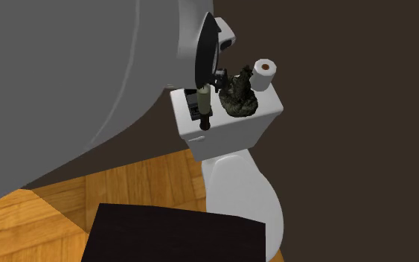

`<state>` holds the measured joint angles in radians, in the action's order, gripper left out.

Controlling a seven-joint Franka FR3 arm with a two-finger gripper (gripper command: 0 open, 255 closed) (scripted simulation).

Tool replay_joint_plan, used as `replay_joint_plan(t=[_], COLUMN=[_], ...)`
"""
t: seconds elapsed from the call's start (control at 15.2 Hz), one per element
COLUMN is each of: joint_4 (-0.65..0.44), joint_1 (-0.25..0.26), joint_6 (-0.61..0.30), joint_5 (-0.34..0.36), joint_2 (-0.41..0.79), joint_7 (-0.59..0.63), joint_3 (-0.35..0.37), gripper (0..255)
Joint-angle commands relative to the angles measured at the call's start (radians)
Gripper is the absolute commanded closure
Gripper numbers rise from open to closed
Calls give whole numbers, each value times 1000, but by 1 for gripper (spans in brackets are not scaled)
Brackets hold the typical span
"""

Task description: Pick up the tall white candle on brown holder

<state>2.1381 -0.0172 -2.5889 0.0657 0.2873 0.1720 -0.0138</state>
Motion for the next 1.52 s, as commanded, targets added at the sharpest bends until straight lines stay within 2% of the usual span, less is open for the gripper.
replay_joint_plan(t=[0.0, 0.46, 0.53, 1.12, 1.45], joint_4=[-10, -6, -7, -6, -9], joint_1=[3, 4, 5, 4, 3], joint_6=[-24, -86, -87, -86, -31], joint_5=[6, 10, 11, 10, 6], joint_2=[32, 90, 92, 90, 38], joint_7=[6, 12, 14, 12, 7], joint_3=[-2, -5, -5, -5, -3], gripper=[0, 0, 255, 255, 255])
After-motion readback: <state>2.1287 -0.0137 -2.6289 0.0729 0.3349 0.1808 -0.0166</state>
